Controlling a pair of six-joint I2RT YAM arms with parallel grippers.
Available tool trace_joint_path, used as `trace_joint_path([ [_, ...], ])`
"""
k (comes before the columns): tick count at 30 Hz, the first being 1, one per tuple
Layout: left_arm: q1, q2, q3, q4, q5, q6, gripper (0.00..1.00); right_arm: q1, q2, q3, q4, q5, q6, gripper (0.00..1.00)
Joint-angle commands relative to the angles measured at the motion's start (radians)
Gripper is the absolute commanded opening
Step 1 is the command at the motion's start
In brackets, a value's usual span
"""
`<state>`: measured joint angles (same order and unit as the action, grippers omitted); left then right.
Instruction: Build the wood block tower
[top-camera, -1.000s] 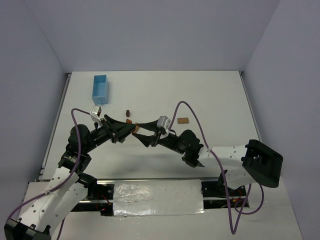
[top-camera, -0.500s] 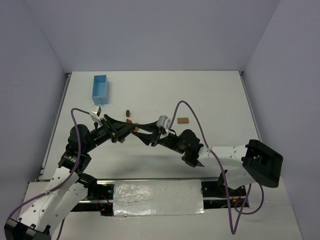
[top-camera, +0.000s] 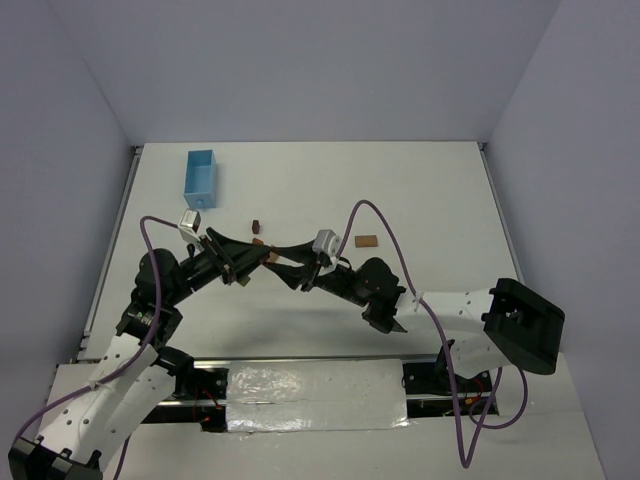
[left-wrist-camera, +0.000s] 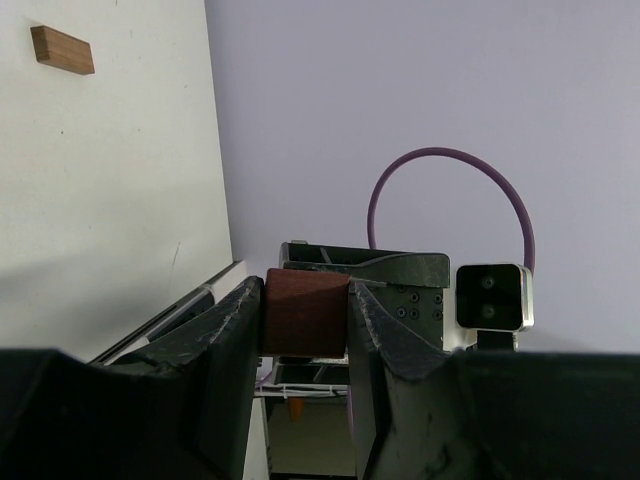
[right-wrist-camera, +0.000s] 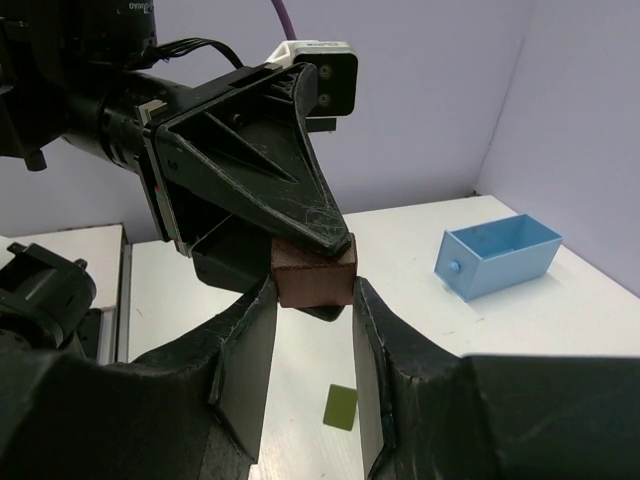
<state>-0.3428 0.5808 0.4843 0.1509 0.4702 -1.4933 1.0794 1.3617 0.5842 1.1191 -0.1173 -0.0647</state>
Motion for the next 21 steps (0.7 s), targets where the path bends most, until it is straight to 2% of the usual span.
trace_joint_path([
  [1, -0.005, 0.001, -0.01, 0.07, 0.036, 0.005, 0.13, 0.008, 0.013, 0.058, 0.044, -0.033, 0.02, 0.16],
  [3, -0.005, -0.001, -0.01, 0.072, 0.031, 0.004, 0.23, 0.007, 0.019, 0.069, 0.025, -0.03, 0.028, 0.07],
  [4, -0.005, -0.002, -0.01, 0.076, 0.033, 0.004, 0.28, 0.011, 0.02, 0.068, 0.025, -0.028, 0.031, 0.07],
  [5, -0.005, -0.004, -0.009, 0.075, 0.031, 0.005, 0.41, 0.008, 0.02, 0.066, 0.025, -0.024, 0.035, 0.06],
  [7, -0.005, -0.007, -0.007, 0.067, 0.03, 0.008, 0.58, 0.008, 0.019, 0.052, 0.031, -0.018, 0.043, 0.05],
  [8, -0.005, -0.006, -0.006, 0.064, 0.027, 0.011, 0.74, 0.008, 0.014, 0.046, 0.034, -0.013, 0.048, 0.05],
  [10, -0.005, -0.004, 0.0, 0.03, 0.022, 0.027, 0.87, 0.008, 0.011, 0.032, 0.033, -0.005, 0.049, 0.05],
  [11, -0.005, -0.001, 0.016, 0.016, 0.019, 0.036, 0.97, 0.008, 0.008, 0.029, 0.027, -0.001, 0.049, 0.05],
  [14, -0.005, 0.011, 0.068, -0.077, -0.013, 0.097, 0.99, 0.01, 0.008, 0.026, -0.008, 0.018, 0.049, 0.04],
  [16, -0.005, 0.02, 0.112, -0.163, -0.109, 0.189, 0.99, 0.01, 0.008, 0.025, -0.071, 0.059, 0.049, 0.04],
  [17, -0.005, 0.025, 0.172, -0.28, -0.157, 0.226, 0.99, 0.008, 0.004, 0.011, -0.091, 0.08, 0.057, 0.03],
  [18, -0.004, 0.03, 0.2, -0.331, -0.253, 0.293, 0.99, 0.005, -0.004, 0.009, -0.12, 0.1, 0.062, 0.04],
  [20, -0.004, 0.037, 0.284, -0.466, -0.359, 0.385, 0.99, -0.012, -0.05, 0.031, -0.328, 0.194, 0.119, 0.04],
  [21, -0.004, 0.034, 0.307, -0.506, -0.46, 0.405, 0.99, -0.015, -0.073, 0.042, -0.407, 0.233, 0.14, 0.03],
])
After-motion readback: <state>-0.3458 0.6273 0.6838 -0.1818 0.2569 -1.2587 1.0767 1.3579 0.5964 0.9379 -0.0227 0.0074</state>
